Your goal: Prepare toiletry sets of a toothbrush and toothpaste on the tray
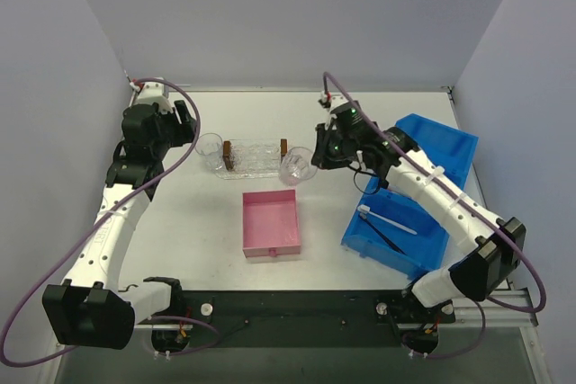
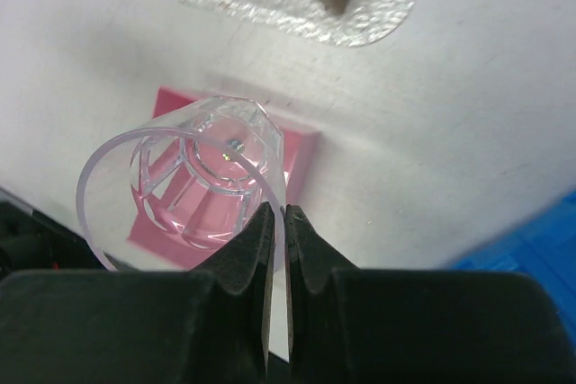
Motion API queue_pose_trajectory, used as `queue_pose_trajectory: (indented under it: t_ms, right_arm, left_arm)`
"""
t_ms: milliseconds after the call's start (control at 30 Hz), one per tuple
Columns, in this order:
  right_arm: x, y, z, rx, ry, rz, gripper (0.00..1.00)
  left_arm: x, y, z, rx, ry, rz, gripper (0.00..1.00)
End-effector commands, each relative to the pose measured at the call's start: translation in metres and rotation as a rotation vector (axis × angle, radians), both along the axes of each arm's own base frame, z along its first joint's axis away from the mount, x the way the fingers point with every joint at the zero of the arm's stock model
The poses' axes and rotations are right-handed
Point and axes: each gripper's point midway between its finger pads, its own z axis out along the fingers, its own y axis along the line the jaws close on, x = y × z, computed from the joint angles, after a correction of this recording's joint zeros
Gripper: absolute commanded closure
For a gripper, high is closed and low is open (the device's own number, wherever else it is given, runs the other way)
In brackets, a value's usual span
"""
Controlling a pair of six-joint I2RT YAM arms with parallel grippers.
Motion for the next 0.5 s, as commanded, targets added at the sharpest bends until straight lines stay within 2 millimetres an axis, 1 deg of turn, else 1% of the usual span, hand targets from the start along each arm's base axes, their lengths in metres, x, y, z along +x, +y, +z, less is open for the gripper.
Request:
queue_pose_trajectory:
  t_ms: [0, 33, 67, 100, 133, 167, 200, 233, 300, 333, 367, 400, 433, 467]
  right_arm:
    - [0.037, -0.027, 0.028, 0.060, -0.030, -0.080, 1.00]
    - [0.047, -0.030, 0.024, 0.063, -0.011, -0.106, 1.00]
    - [0.061, -0.041, 0.030, 0.073, -0.021, -0.145, 1.00]
    - [0.069, -0.045, 0.031, 0.070, -0.028, -0.159, 1.00]
    - [0.078, -0.048, 0.024, 0.052, -0.017, -0.176, 1.00]
    - [0.088, -0.053, 0.027, 0.050, -0.029, -0.198, 1.00]
    - [0.094, -0.055, 0.025, 0.043, -0.031, -0.212, 1.00]
    - [0.102, -0.056, 0.014, 0.019, -0.013, -0.224, 1.00]
    - [0.113, -0.060, 0.011, 0.003, -0.016, -0.243, 1.00]
    - [0.120, -0.060, 0.000, -0.015, 0.001, -0.252, 1.00]
    - [0.123, -0.061, -0.006, -0.025, 0.010, -0.259, 1.00]
    - [0.127, -0.060, -0.006, -0.029, 0.007, -0.261, 1.00]
    - [0.132, -0.059, -0.016, -0.046, 0.022, -0.270, 1.00]
    - [0.135, -0.059, -0.020, -0.050, 0.027, -0.275, 1.00]
  left_arm:
    - [0.002, 0.002, 0.008, 0.022, -0.034, 0.008, 0.31]
    - [0.002, 0.002, 0.005, 0.024, -0.029, 0.007, 0.31]
    - [0.003, 0.002, 0.006, 0.024, -0.032, 0.009, 0.31]
    - [0.003, 0.002, 0.006, 0.025, -0.029, 0.010, 0.31]
    - [0.002, 0.002, 0.005, 0.026, -0.029, 0.008, 0.31]
    - [0.003, 0.002, 0.004, 0.027, -0.028, 0.009, 0.31]
    - [0.003, 0.001, 0.005, 0.027, -0.029, 0.008, 0.31]
    - [0.003, 0.002, 0.005, 0.027, -0.028, 0.009, 0.31]
    - [0.002, 0.000, 0.006, 0.026, -0.031, 0.004, 0.31]
    - [0.002, 0.000, 0.005, 0.028, -0.029, 0.003, 0.31]
    - [0.002, 0.000, 0.008, 0.027, -0.037, 0.002, 0.31]
    - [0.001, -0.001, 0.008, 0.028, -0.037, 0.000, 0.31]
    - [0.001, -0.002, 0.008, 0.026, -0.037, -0.003, 0.31]
    - [0.001, -0.002, 0.010, 0.025, -0.042, -0.004, 0.31]
